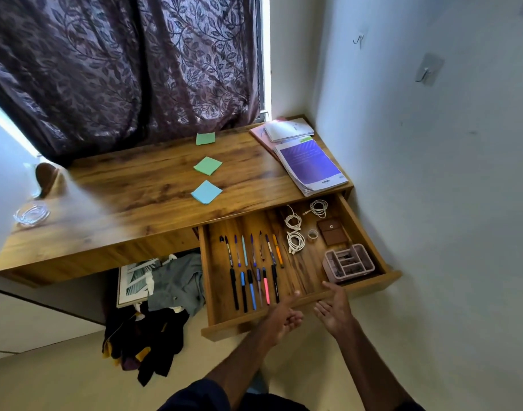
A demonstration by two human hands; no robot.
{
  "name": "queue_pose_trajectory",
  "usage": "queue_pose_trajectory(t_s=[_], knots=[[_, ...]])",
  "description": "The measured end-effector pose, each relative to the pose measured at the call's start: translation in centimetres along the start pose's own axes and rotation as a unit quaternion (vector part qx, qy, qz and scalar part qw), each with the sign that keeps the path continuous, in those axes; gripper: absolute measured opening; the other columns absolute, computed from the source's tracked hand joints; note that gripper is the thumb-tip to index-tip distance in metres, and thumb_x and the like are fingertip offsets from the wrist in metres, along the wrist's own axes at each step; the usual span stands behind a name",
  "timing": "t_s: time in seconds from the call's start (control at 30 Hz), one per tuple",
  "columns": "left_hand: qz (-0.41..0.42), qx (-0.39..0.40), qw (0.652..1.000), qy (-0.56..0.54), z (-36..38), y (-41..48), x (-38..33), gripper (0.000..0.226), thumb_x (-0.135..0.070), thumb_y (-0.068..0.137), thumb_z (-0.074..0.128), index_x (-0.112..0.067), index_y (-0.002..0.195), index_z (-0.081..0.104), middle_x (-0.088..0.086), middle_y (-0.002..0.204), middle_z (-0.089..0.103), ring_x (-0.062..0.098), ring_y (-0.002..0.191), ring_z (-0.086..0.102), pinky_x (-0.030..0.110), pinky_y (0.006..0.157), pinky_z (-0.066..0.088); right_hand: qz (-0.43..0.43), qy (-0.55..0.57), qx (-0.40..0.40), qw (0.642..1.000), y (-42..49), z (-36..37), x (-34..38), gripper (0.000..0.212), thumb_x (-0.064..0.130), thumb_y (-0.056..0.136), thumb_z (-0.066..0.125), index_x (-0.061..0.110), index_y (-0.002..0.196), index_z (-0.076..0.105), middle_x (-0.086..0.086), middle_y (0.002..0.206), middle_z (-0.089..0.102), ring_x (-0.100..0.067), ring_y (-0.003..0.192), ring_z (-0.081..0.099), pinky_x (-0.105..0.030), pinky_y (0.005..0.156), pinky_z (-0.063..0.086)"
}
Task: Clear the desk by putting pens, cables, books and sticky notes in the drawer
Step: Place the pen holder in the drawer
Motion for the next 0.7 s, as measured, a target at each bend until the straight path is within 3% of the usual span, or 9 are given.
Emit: queue_pose_trajectory(t_s=[0.13,0.27,0.37,0.47,0.6,0.7], knots=[[0.013,0.004,1.000,0.016,-1.2,2.5,-2.9,0.059,-0.047,0.082,0.078,-0.004,0.114,0.055,0.025,0.113,0.069,0.026,0.091,0.067,0.034,0.081,0.060,0.011,0.024,-0.007,1.000,2.4,2.4,0.9,0.072,0.036,0.085,0.067,-0.006,0.138,0.042,-0.018,0.119,0.051,-0.029,0.106,0.053,-0.038,0.090,0.046],[0.018,0.017,1.000,0.007,-2.3,4.8,-6.6,0.064,-0.047,0.082,0.078,-0.001,0.120,0.053,0.025,0.116,0.067,0.027,0.096,0.067,0.036,0.085,0.059,0.011,0.061,-0.001,0.998,4.9,5.7,2.5,0.070,0.034,0.088,0.066,-0.008,0.138,0.041,-0.014,0.105,0.049,-0.027,0.104,0.053,-0.040,0.099,0.047],[-0.008,0.033,0.999,-0.029,-3.8,6.1,-9.3,0.063,-0.049,0.086,0.073,-0.009,0.128,0.048,0.028,0.122,0.060,0.032,0.106,0.062,0.040,0.096,0.055,0.022,0.096,0.016,0.995,5.7,8.9,3.8,0.071,0.032,0.090,0.064,-0.007,0.143,0.035,-0.016,0.109,0.052,-0.031,0.117,0.051,-0.042,0.109,0.043],[-0.005,0.000,0.995,-0.098,-6.3,7.8,-12.1,0.076,-0.044,0.088,0.072,-0.007,0.145,0.040,0.022,0.116,0.058,0.035,0.118,0.059,0.043,0.104,0.050,0.011,0.113,0.015,0.993,6.6,12.2,5.8,0.081,0.032,0.086,0.068,-0.006,0.147,0.031,-0.020,0.127,0.050,-0.034,0.125,0.050,-0.041,0.104,0.045],[0.005,-0.010,0.982,-0.190,-8.9,10.2,-15.7,0.096,-0.042,0.082,0.078,-0.004,0.154,0.028,0.029,0.142,0.044,0.035,0.118,0.059,0.039,0.096,0.054,0.018,0.125,0.013,0.992,8.8,15.6,8.2,0.087,0.031,0.083,0.072,-0.005,0.148,0.028,-0.023,0.139,0.042,-0.036,0.131,0.045,-0.042,0.100,0.045],[0.012,-0.007,0.974,-0.226,-9.5,12.1,-18.6,0.094,-0.042,0.080,0.079,-0.008,0.153,0.030,0.032,0.142,0.043,0.037,0.119,0.059,0.040,0.098,0.053,0.030,0.119,0.008,0.992,10.9,18.3,10.1,0.087,0.032,0.081,0.074,-0.006,0.146,0.030,-0.023,0.138,0.041,-0.036,0.130,0.045,-0.042,0.098,0.047]])
Point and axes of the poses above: each hand's wrist, its own y-axis towards the middle knuckle, its own z-axis out of the palm, x = y × z, the point moved 6 cm from there along y, towards the middle knuckle
